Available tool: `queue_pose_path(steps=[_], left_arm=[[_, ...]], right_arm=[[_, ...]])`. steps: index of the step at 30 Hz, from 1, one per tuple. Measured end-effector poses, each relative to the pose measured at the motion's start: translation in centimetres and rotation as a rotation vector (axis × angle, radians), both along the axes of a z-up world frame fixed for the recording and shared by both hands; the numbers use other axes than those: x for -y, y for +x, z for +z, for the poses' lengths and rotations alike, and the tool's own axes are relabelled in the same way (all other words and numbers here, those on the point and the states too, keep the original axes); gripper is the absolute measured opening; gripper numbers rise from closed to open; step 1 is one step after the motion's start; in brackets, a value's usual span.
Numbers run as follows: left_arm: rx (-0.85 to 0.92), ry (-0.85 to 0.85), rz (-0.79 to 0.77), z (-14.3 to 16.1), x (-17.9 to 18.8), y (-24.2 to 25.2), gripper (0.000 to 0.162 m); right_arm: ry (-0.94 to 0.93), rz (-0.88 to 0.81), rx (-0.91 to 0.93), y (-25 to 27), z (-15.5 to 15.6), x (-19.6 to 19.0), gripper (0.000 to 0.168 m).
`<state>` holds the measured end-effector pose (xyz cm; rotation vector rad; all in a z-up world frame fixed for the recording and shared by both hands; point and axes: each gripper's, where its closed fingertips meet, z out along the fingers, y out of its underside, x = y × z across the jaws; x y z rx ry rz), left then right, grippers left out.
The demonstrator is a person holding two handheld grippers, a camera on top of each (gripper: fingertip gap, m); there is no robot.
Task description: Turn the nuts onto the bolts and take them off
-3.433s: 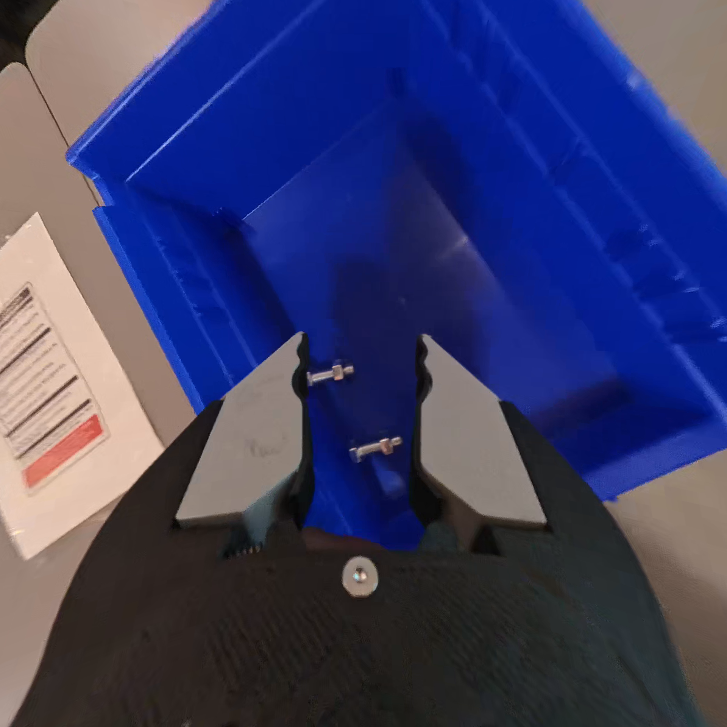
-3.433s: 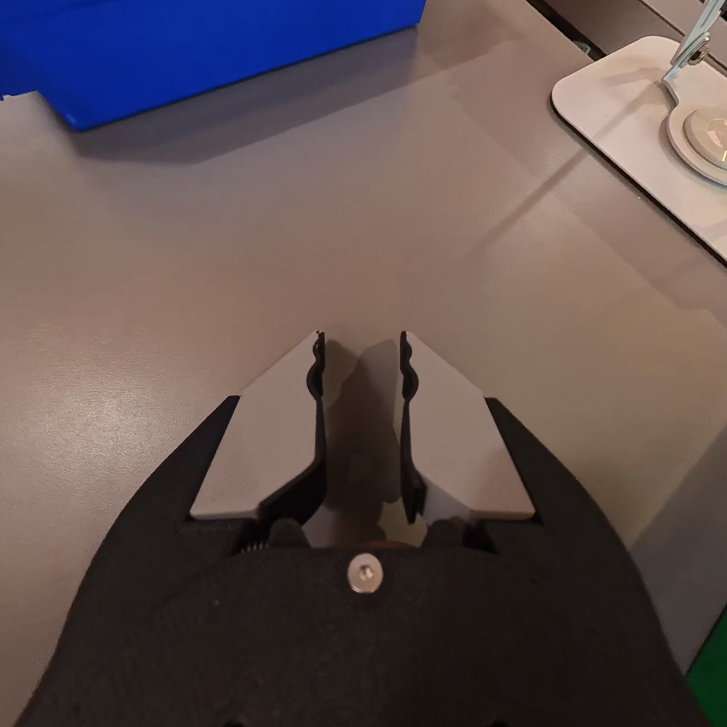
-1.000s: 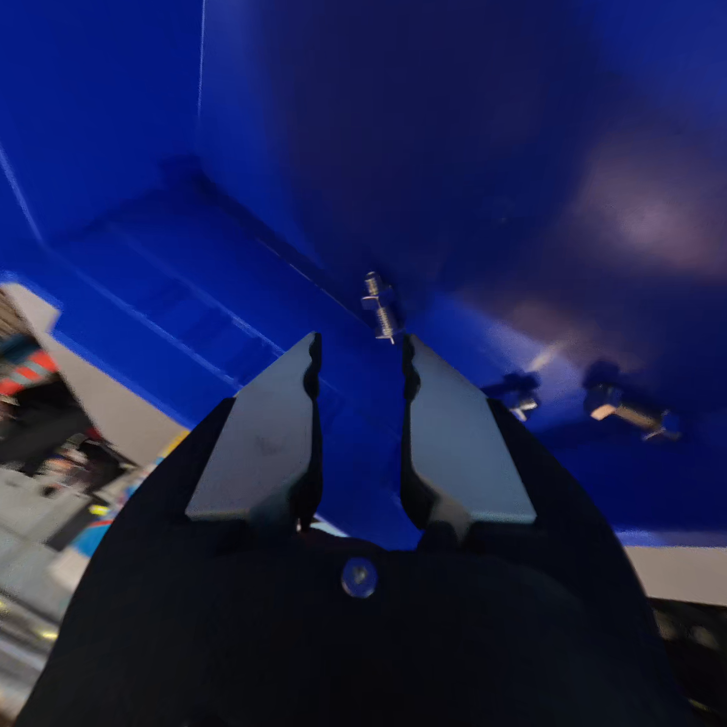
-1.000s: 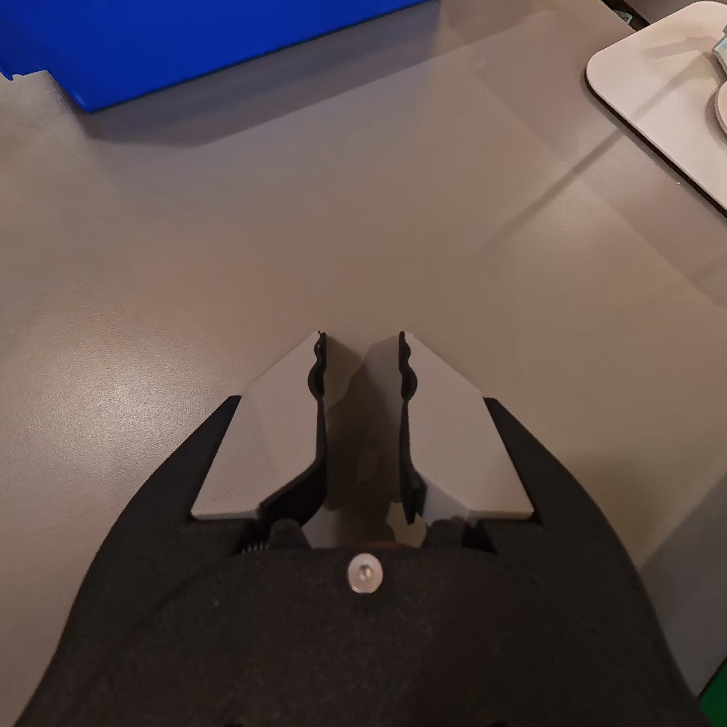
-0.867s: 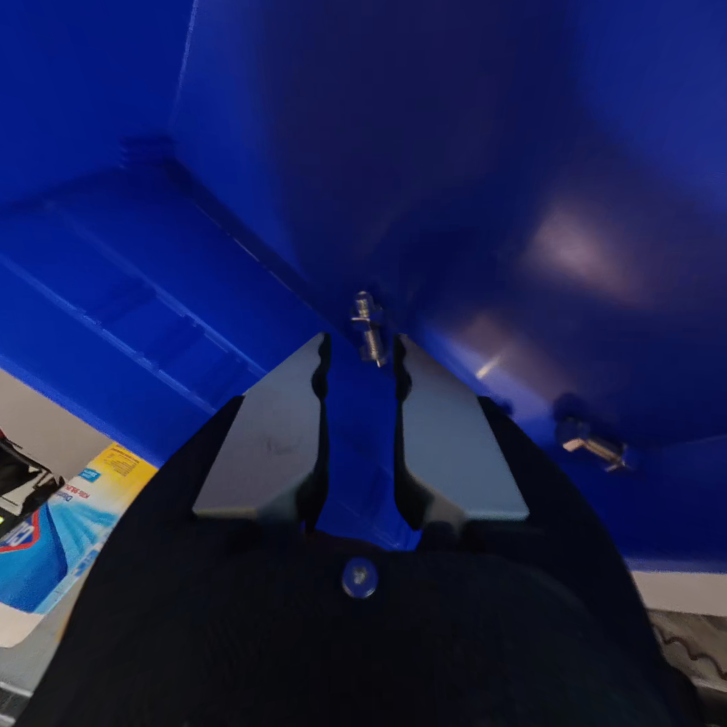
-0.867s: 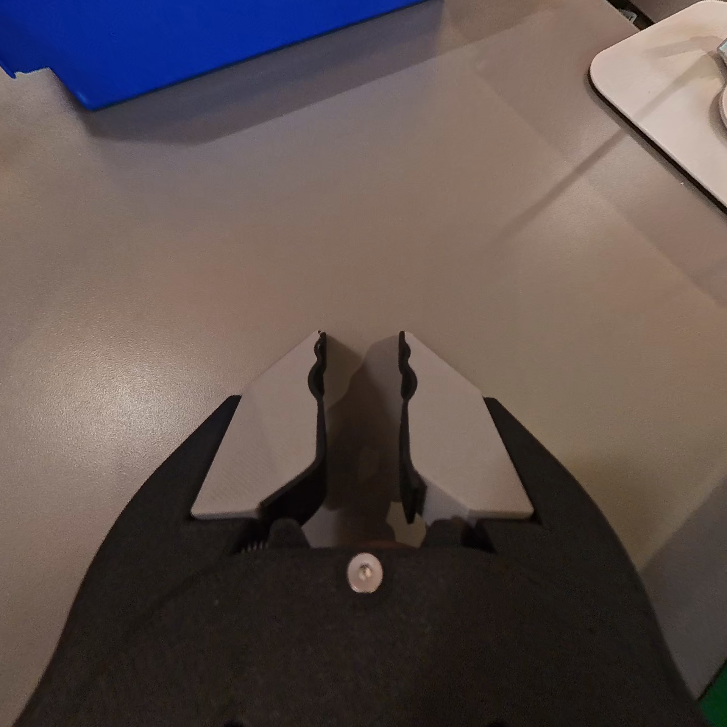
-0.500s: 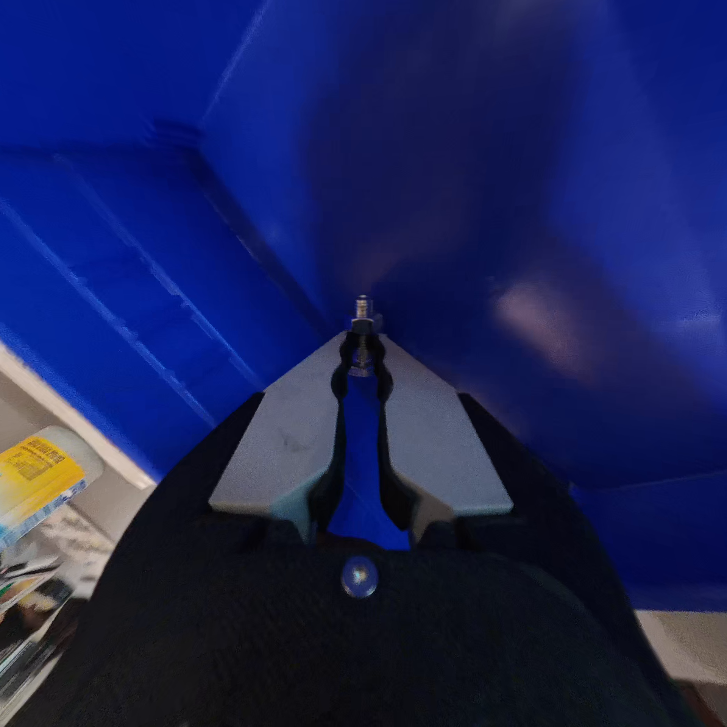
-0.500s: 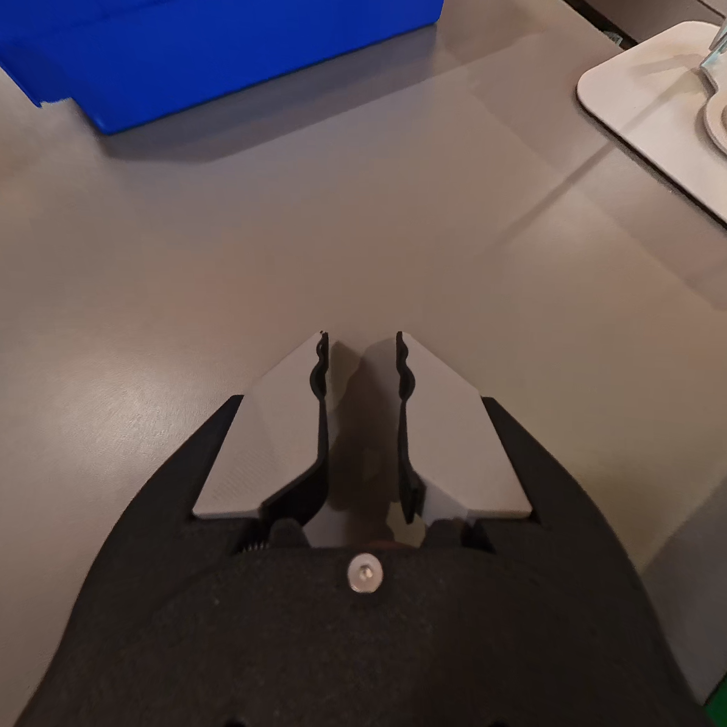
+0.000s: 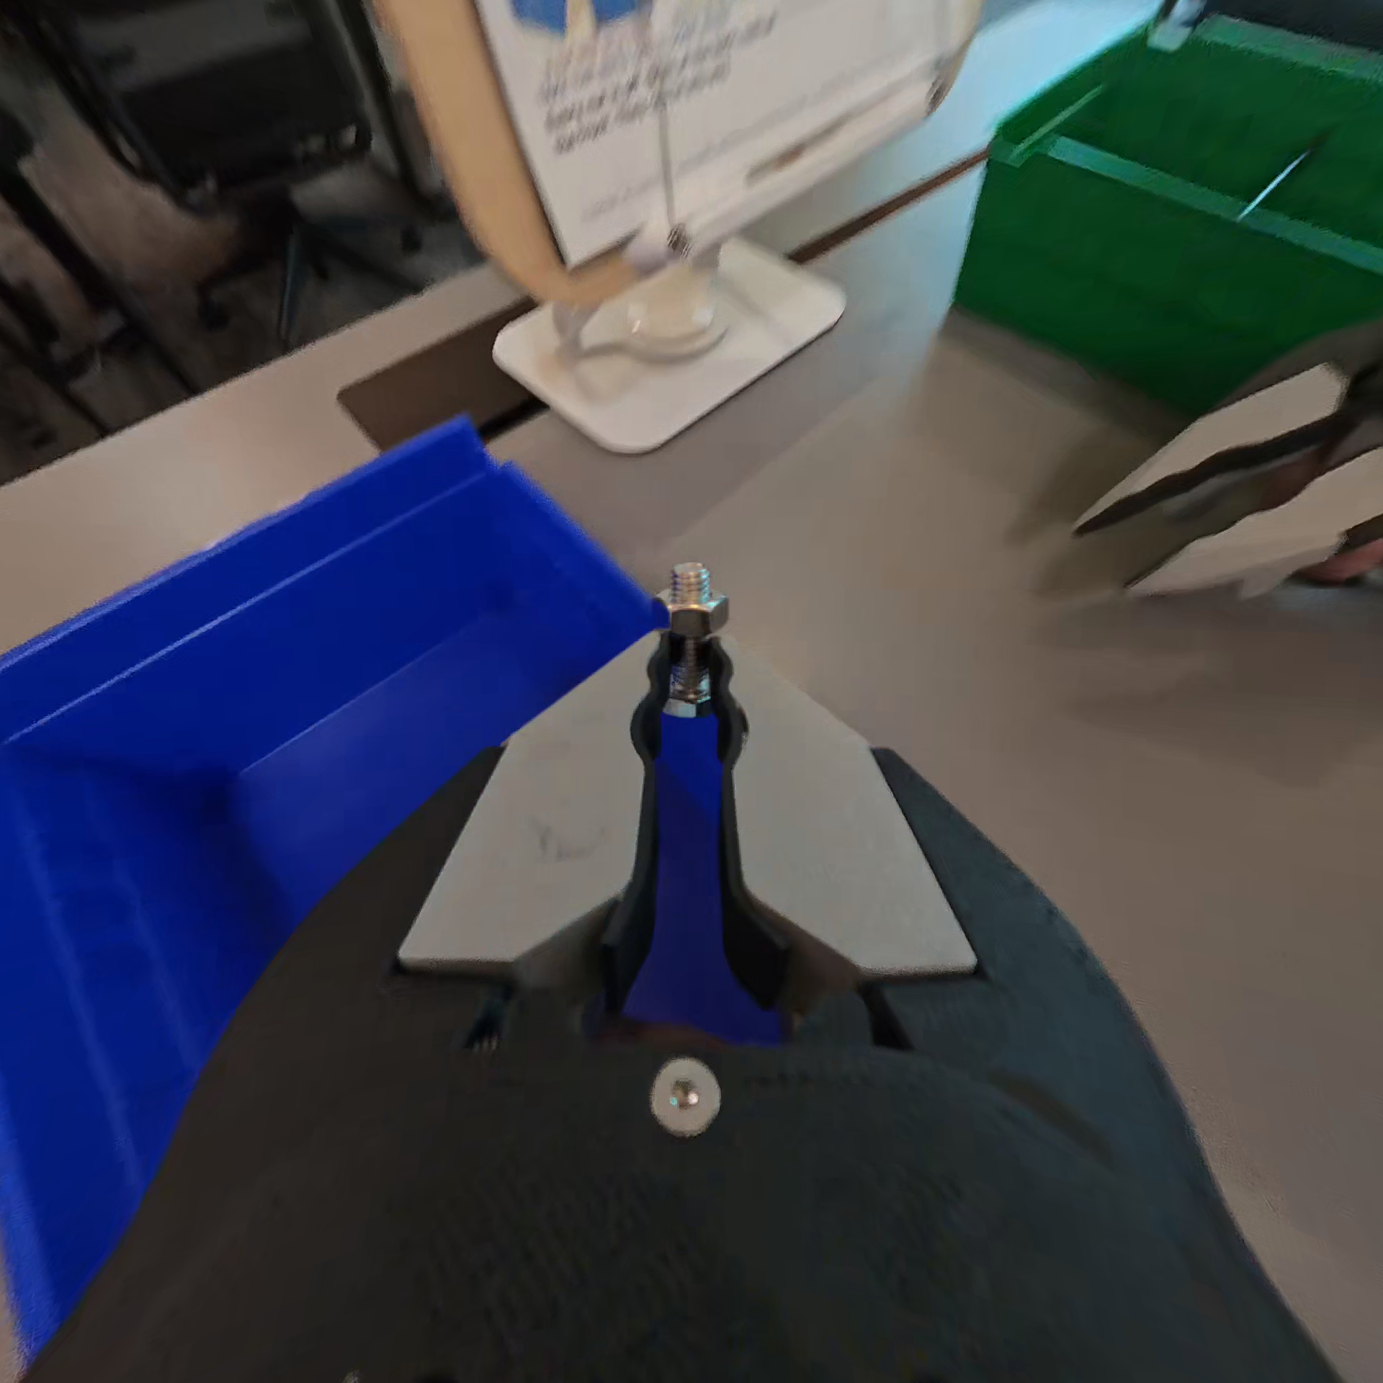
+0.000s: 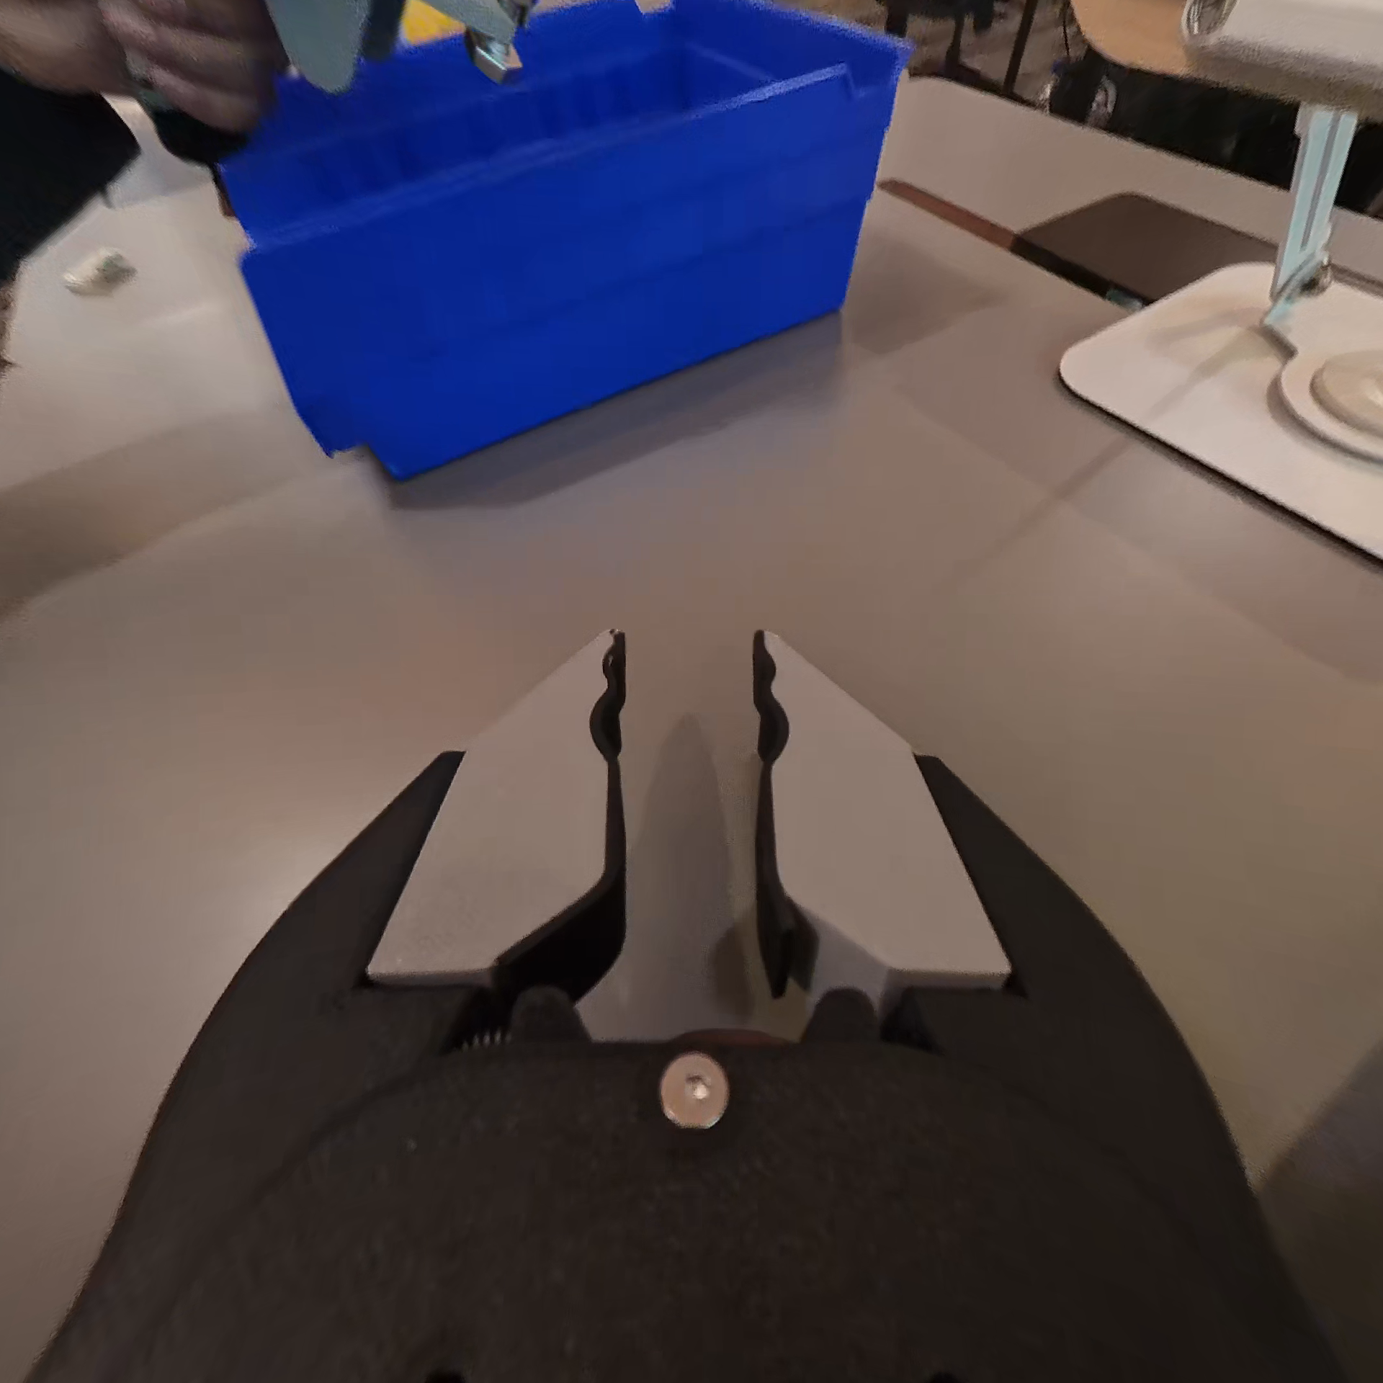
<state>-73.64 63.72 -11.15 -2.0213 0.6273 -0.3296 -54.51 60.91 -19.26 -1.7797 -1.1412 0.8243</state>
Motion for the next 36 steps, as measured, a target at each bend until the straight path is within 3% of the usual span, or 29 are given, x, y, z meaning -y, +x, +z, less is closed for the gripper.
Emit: queue_pose_path(steps=[6, 11, 16, 20, 31, 36], left_arm=[[0.258, 0.116, -0.181, 4.3, 2.5, 6.1, 0.007], [0.412, 0.165, -0.358, 4.8, 4.7, 12.6, 0.006], [0.465, 0.244, -0.387, 5.9, 6.3, 16.1, 0.007], [0.448, 0.298, -0.434, 6.8, 7.2, 17.5, 0.006], [0.635, 0.223, -0.465, 4.5, 7.4, 20.6, 0.007], [0.663, 0.165, -0.515, 3.5, 8.3, 21.9, 0.007]], right_arm=[[0.021, 0.014, -0.041, -0.1, 1.1, 0.4, 0.032], [0.022, 0.080, -0.160, -0.2, 3.8, 1.5, 0.032], [0.039, 0.127, -0.283, 0.7, 7.4, 2.6, 0.032], [0.057, 0.122, -0.314, 1.0, 8.5, 2.7, 0.031], [0.120, 0.292, -0.420, 0.6, 10.8, 6.0, 0.031], [0.125, 0.277, -0.405, 0.2, 10.5, 6.0, 0.022]])
